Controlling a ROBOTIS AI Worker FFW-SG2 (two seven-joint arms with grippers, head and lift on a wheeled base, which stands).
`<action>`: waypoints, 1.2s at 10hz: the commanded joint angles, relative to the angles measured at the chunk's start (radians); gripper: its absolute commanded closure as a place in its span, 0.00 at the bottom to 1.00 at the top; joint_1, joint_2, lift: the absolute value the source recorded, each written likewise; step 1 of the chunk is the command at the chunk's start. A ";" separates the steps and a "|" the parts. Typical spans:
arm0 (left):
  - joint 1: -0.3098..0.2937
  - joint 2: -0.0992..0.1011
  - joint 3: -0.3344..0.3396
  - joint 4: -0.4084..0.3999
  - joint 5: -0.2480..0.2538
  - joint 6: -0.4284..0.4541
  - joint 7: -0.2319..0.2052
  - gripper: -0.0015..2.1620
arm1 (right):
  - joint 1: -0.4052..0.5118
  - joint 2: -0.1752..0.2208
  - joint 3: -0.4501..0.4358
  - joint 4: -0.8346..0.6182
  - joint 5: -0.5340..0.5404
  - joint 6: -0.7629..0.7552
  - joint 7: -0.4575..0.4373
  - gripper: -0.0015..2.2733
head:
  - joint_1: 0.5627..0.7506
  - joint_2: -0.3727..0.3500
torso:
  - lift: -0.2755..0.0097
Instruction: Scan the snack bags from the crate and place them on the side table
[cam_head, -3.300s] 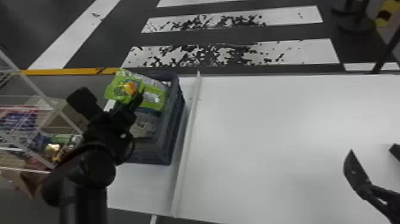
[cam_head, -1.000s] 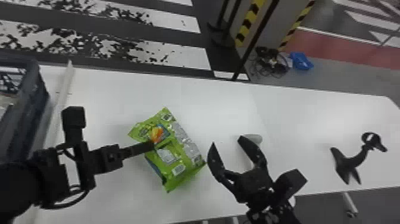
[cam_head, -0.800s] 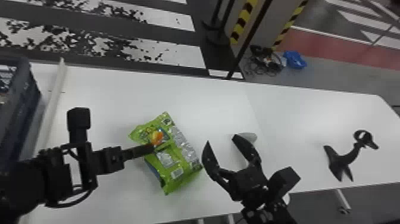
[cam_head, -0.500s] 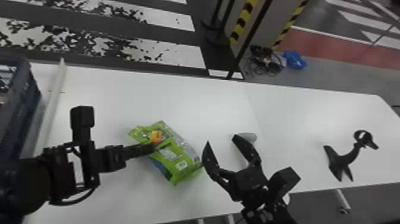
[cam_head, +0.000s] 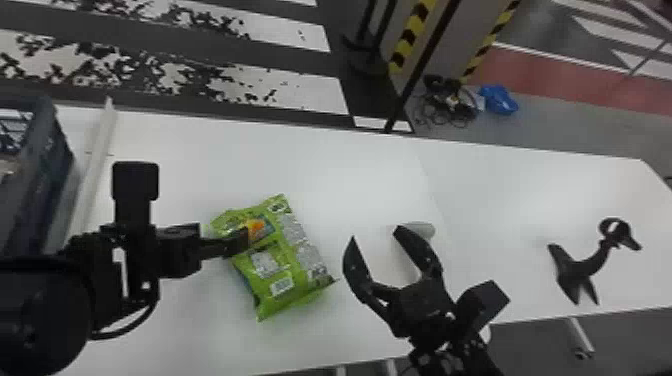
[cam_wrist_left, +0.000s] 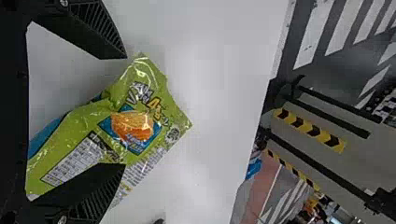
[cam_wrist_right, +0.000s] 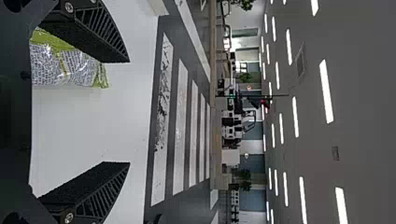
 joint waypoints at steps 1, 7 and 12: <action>0.041 -0.003 -0.021 -0.092 -0.087 -0.038 0.025 0.01 | -0.001 0.004 0.001 0.000 0.000 0.002 0.000 0.04 | 0.70 0.07 | 0.63; 0.295 -0.003 0.050 -0.310 -0.361 -0.572 0.097 0.02 | -0.015 0.004 0.005 0.005 0.006 0.002 0.071 0.80 | 0.70 0.24 | 0.63; 0.438 0.018 0.251 -0.293 -0.283 -1.042 0.028 0.04 | -0.032 0.004 0.102 0.001 0.113 0.008 0.140 0.95 | 0.70 0.47 | 0.63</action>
